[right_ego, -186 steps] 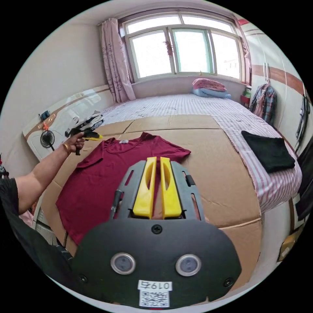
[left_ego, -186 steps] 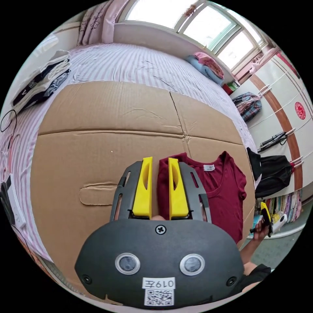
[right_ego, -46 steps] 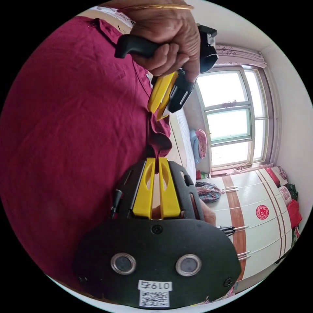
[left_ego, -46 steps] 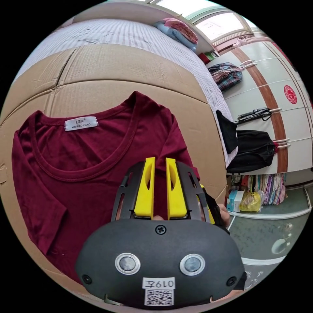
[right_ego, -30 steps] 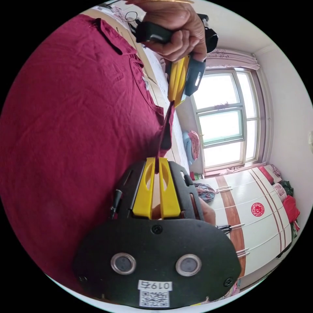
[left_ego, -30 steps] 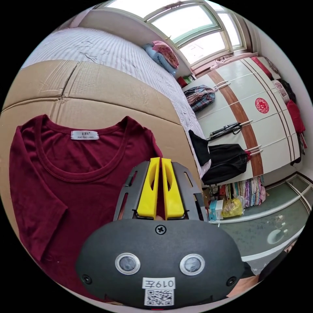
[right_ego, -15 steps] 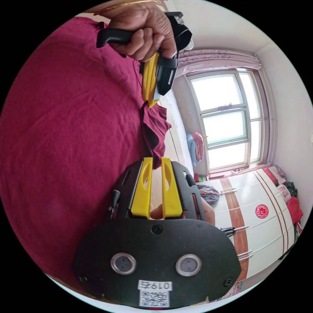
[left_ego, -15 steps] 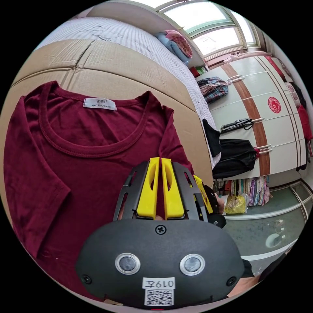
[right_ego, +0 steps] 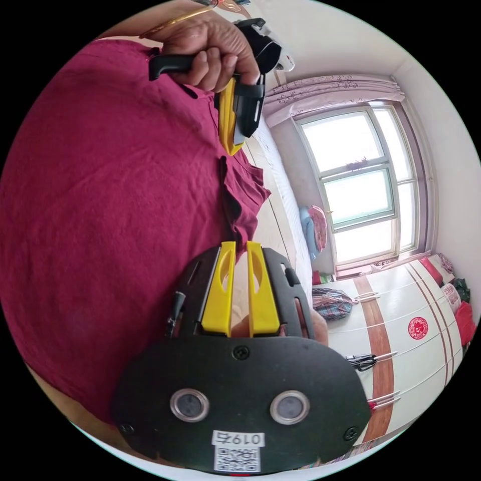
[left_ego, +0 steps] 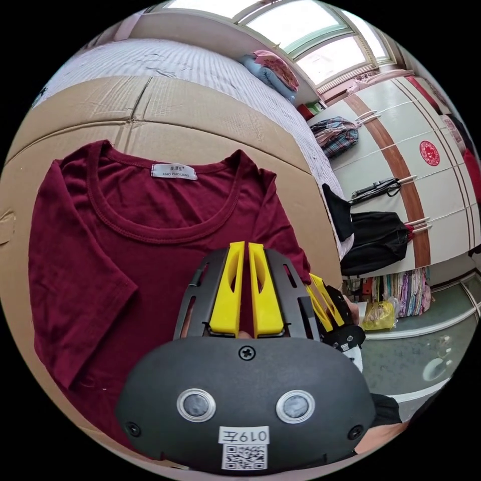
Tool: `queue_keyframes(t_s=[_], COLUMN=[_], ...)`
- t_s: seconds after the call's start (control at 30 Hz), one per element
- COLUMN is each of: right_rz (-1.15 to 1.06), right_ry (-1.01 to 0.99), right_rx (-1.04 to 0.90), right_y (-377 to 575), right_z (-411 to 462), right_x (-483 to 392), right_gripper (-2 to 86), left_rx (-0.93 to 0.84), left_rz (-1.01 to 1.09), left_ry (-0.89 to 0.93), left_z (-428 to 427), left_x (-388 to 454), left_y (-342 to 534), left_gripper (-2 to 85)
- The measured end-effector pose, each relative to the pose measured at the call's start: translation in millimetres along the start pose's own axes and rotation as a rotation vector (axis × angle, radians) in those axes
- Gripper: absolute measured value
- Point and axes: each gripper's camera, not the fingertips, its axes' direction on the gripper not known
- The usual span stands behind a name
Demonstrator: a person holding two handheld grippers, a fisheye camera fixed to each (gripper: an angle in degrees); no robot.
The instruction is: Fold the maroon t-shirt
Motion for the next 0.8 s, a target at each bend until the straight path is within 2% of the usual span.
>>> queue_keyframes(t_s=[0.1,0.3,0.63,0.8], right_rz=[0.042,0.151,0.212,0.195], right_ry=[-0.055,-0.112,-0.185,-0.181], right_rx=[0.023,0.085,0.107,0.092], right_y=[6.4,21.8,43.4,42.3], right_z=[-6.2,-15.0,-34.7,-37.1], right_x=[13.5,39.9,72.7,73.5], right_gripper=[4.6,4.3,4.6,4.7], left_rx=[0.035,-0.050,-0.039,0.037], left_rz=[0.073,0.184,0.197,0.176], left_ry=[-0.014,0.016,-0.056,-0.040], left_z=[-1.7,16.6,16.1,3.7], left_x=[20.9,58.2,67.3,64.3], left_y=[0.9,7.6,18.9,19.7], left_gripper=[1.4,1.1,1.0,0.9])
